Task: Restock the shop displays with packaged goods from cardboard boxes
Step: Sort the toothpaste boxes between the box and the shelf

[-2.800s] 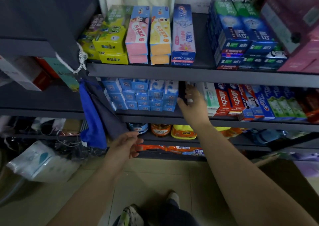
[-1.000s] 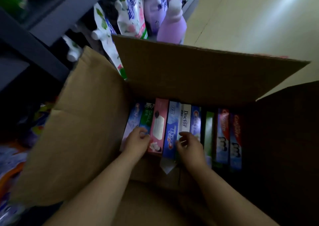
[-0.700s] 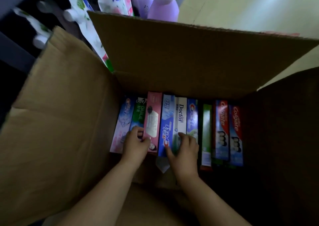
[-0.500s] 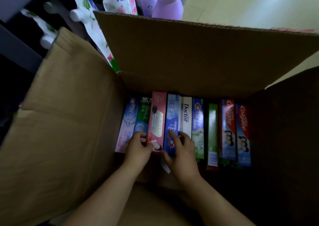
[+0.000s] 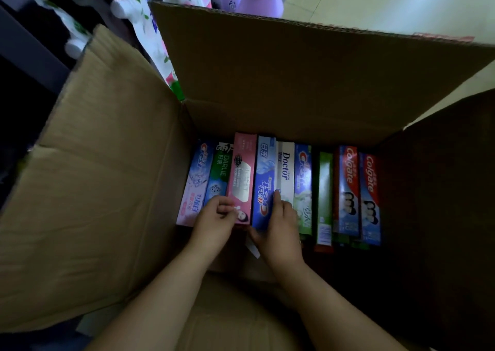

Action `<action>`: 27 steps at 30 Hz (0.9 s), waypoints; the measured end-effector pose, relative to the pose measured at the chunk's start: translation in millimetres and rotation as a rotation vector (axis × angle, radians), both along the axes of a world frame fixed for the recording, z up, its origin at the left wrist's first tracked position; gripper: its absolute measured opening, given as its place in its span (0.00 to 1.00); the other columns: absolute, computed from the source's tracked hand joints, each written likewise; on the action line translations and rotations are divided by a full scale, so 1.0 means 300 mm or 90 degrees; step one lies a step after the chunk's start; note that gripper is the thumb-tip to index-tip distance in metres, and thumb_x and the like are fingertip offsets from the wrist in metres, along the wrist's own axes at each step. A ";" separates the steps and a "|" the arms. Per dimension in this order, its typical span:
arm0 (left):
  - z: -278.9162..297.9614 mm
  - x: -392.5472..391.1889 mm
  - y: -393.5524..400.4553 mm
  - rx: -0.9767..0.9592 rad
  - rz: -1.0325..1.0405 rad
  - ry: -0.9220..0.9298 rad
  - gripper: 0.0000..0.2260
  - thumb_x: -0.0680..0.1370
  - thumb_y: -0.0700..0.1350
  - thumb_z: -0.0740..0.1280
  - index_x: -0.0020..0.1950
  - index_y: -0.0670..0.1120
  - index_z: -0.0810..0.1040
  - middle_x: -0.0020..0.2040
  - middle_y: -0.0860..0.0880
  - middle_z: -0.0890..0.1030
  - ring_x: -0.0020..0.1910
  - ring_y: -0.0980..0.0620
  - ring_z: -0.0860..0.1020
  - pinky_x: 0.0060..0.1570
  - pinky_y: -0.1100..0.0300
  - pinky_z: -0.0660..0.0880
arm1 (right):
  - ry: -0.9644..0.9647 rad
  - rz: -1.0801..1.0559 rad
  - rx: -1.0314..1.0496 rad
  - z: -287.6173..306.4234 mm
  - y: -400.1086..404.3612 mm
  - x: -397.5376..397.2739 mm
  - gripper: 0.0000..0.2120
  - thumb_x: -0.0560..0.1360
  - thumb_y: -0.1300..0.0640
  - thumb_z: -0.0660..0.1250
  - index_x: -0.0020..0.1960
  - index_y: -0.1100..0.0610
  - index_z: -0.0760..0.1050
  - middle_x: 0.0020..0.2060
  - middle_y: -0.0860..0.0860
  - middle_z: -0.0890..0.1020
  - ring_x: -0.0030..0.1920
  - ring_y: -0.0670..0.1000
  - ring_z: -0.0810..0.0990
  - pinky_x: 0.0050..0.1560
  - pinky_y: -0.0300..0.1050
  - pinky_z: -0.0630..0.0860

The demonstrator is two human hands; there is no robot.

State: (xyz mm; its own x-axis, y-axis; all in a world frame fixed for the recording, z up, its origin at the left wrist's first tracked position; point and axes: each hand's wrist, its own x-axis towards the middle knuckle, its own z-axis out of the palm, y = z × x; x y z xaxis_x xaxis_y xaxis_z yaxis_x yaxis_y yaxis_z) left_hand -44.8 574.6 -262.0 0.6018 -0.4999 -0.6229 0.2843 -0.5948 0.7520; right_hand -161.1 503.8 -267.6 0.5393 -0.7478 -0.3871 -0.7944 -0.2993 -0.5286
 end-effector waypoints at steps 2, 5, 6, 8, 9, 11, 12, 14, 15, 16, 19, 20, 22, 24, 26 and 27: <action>0.007 -0.002 -0.001 0.004 -0.007 0.013 0.09 0.77 0.36 0.66 0.45 0.51 0.74 0.43 0.50 0.78 0.42 0.53 0.77 0.37 0.65 0.69 | -0.005 -0.037 0.033 0.014 0.006 0.007 0.46 0.73 0.51 0.71 0.78 0.54 0.43 0.67 0.52 0.64 0.68 0.52 0.64 0.67 0.43 0.63; 0.028 0.008 -0.003 0.021 -0.012 0.035 0.08 0.77 0.38 0.66 0.45 0.51 0.74 0.42 0.50 0.78 0.42 0.54 0.77 0.38 0.62 0.69 | -0.036 -0.127 0.092 0.049 0.004 -0.002 0.45 0.70 0.54 0.74 0.78 0.56 0.51 0.66 0.54 0.67 0.68 0.53 0.66 0.67 0.43 0.65; 0.043 0.010 -0.004 0.025 -0.020 0.048 0.07 0.77 0.39 0.66 0.46 0.51 0.74 0.43 0.50 0.79 0.42 0.53 0.77 0.39 0.61 0.70 | -0.044 -0.156 0.118 0.064 0.002 -0.005 0.42 0.69 0.55 0.74 0.76 0.57 0.55 0.64 0.54 0.68 0.66 0.53 0.68 0.66 0.43 0.66; 0.080 0.008 -0.012 0.034 -0.044 0.084 0.04 0.78 0.41 0.66 0.46 0.51 0.74 0.46 0.48 0.80 0.44 0.52 0.78 0.41 0.60 0.72 | -0.055 -0.197 0.177 0.104 0.002 -0.007 0.33 0.68 0.57 0.75 0.70 0.59 0.67 0.58 0.54 0.72 0.59 0.53 0.75 0.62 0.43 0.72; 0.101 0.003 -0.017 0.034 -0.058 0.107 0.03 0.78 0.43 0.65 0.47 0.51 0.74 0.49 0.47 0.80 0.45 0.53 0.78 0.43 0.61 0.73 | -0.066 -0.208 0.206 0.123 0.004 -0.009 0.28 0.68 0.58 0.75 0.66 0.59 0.71 0.55 0.53 0.74 0.53 0.50 0.78 0.58 0.42 0.75; 0.146 -0.012 -0.028 0.025 -0.078 0.164 0.03 0.80 0.46 0.64 0.46 0.52 0.73 0.49 0.48 0.81 0.45 0.56 0.78 0.40 0.65 0.75 | -0.102 -0.220 0.258 0.156 0.015 -0.017 0.21 0.68 0.58 0.75 0.59 0.57 0.74 0.47 0.49 0.78 0.41 0.41 0.77 0.45 0.31 0.75; 0.165 -0.020 -0.032 0.014 -0.073 0.198 0.03 0.80 0.45 0.64 0.47 0.51 0.74 0.48 0.49 0.81 0.44 0.57 0.79 0.38 0.67 0.75 | -0.121 -0.223 0.269 0.173 0.026 -0.020 0.19 0.68 0.58 0.75 0.57 0.56 0.74 0.45 0.48 0.79 0.40 0.39 0.76 0.40 0.26 0.73; 0.188 -0.030 -0.029 -0.004 -0.043 0.242 0.06 0.79 0.42 0.65 0.55 0.44 0.76 0.50 0.45 0.83 0.45 0.53 0.82 0.38 0.64 0.78 | -0.141 -0.215 0.253 0.193 0.056 -0.027 0.23 0.68 0.56 0.76 0.60 0.58 0.74 0.50 0.51 0.79 0.44 0.42 0.78 0.42 0.25 0.71; 0.187 -0.030 -0.023 -0.011 -0.016 0.250 0.10 0.78 0.39 0.66 0.59 0.41 0.75 0.50 0.43 0.83 0.45 0.50 0.82 0.38 0.62 0.79 | -0.148 -0.199 0.239 0.205 0.072 -0.027 0.24 0.67 0.55 0.76 0.61 0.57 0.73 0.53 0.52 0.77 0.47 0.44 0.78 0.45 0.26 0.71; 0.195 -0.027 -0.014 -0.021 0.015 0.252 0.13 0.77 0.36 0.66 0.61 0.38 0.74 0.50 0.41 0.83 0.45 0.48 0.83 0.38 0.60 0.80 | -0.158 -0.176 0.231 0.218 0.086 -0.026 0.25 0.67 0.55 0.77 0.60 0.56 0.72 0.54 0.52 0.76 0.47 0.44 0.77 0.46 0.26 0.70; 0.210 0.001 0.019 -0.050 0.074 0.267 0.16 0.76 0.29 0.63 0.63 0.35 0.72 0.50 0.37 0.82 0.45 0.42 0.81 0.44 0.51 0.80 | -0.193 -0.088 0.226 0.218 0.100 -0.033 0.22 0.67 0.54 0.77 0.57 0.50 0.70 0.52 0.48 0.74 0.46 0.39 0.75 0.46 0.24 0.69; 0.216 0.014 0.029 -0.057 0.077 0.270 0.16 0.76 0.29 0.62 0.63 0.36 0.71 0.53 0.35 0.81 0.46 0.41 0.81 0.46 0.50 0.78 | -0.195 -0.069 0.205 0.215 0.089 -0.041 0.21 0.69 0.52 0.76 0.58 0.50 0.72 0.52 0.47 0.74 0.47 0.38 0.75 0.48 0.23 0.68; 0.228 0.038 0.047 -0.070 0.076 0.272 0.18 0.76 0.29 0.62 0.65 0.38 0.71 0.57 0.35 0.79 0.48 0.41 0.80 0.46 0.51 0.78 | -0.172 -0.065 0.144 0.191 0.050 -0.066 0.24 0.73 0.51 0.72 0.66 0.52 0.71 0.57 0.48 0.72 0.54 0.40 0.73 0.55 0.24 0.65; 0.226 0.058 0.068 -0.088 0.092 0.279 0.18 0.76 0.29 0.61 0.65 0.39 0.70 0.58 0.36 0.78 0.46 0.43 0.79 0.48 0.52 0.77 | -0.096 -0.059 0.064 0.152 0.003 -0.099 0.27 0.76 0.51 0.68 0.71 0.54 0.66 0.64 0.51 0.68 0.65 0.47 0.68 0.65 0.33 0.63; 0.219 0.069 0.089 -0.102 0.113 0.287 0.16 0.77 0.29 0.59 0.62 0.41 0.71 0.55 0.38 0.78 0.45 0.43 0.78 0.51 0.52 0.74 | -0.009 -0.025 0.012 0.115 -0.033 -0.126 0.29 0.77 0.51 0.66 0.74 0.55 0.61 0.68 0.53 0.65 0.70 0.51 0.63 0.70 0.41 0.60; 0.213 0.073 0.098 -0.106 0.122 0.291 0.14 0.77 0.30 0.59 0.61 0.42 0.71 0.53 0.39 0.79 0.45 0.43 0.78 0.51 0.52 0.74 | 0.032 0.001 -0.006 0.101 -0.044 -0.134 0.30 0.77 0.50 0.65 0.75 0.55 0.59 0.69 0.52 0.63 0.70 0.52 0.61 0.71 0.43 0.60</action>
State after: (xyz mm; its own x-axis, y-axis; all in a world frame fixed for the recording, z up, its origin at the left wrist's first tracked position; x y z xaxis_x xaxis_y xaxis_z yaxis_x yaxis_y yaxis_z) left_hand -22.8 604.1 -198.3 0.3773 -0.5223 -0.7648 0.6977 -0.3827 0.6056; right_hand -201.3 490.7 -237.4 0.5200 -0.7510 -0.4069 -0.8198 -0.3051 -0.4846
